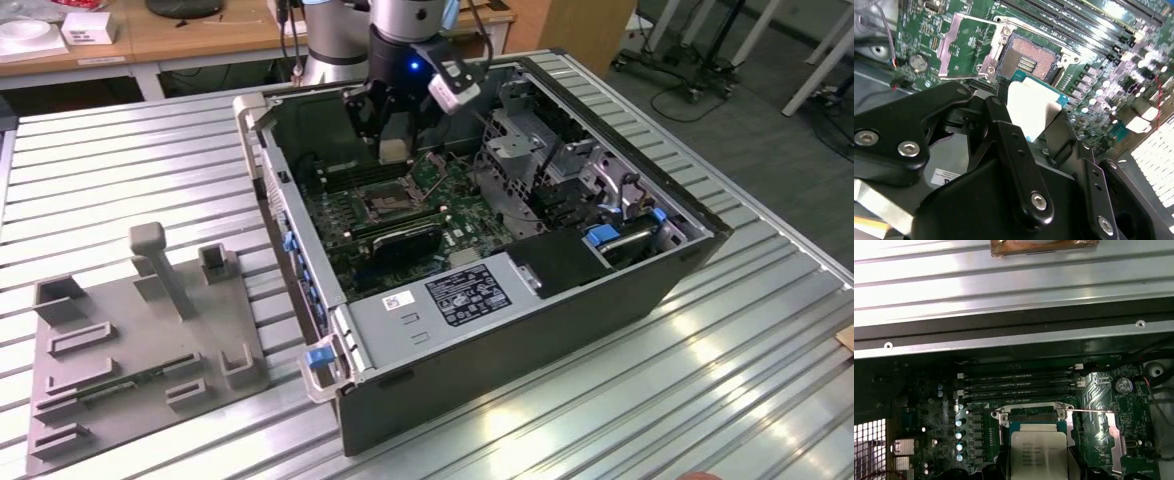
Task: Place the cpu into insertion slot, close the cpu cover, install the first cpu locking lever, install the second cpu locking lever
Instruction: 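Place the cpu into insertion slot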
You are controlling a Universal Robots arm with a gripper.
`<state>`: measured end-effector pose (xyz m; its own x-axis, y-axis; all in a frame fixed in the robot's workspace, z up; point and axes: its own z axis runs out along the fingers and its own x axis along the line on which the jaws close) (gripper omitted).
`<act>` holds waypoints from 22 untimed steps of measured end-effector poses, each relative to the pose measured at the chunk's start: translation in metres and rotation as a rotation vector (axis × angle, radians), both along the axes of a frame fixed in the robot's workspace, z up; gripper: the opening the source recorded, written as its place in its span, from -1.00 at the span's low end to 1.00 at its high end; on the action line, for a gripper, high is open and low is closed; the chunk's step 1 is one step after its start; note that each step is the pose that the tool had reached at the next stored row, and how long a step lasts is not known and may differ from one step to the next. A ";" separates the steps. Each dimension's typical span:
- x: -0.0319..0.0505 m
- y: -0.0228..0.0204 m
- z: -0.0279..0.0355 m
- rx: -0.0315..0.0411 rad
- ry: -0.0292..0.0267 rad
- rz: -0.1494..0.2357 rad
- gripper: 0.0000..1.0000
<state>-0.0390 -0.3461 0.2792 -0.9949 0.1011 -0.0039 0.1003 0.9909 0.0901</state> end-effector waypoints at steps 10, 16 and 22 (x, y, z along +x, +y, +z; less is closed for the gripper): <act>-0.0001 0.0000 -0.0010 0.0000 0.0000 -0.073 0.08; 0.0000 0.0000 -0.0024 0.0000 0.0000 -0.182 0.08; 0.0000 0.0000 -0.0034 -0.0001 0.0002 -0.264 0.08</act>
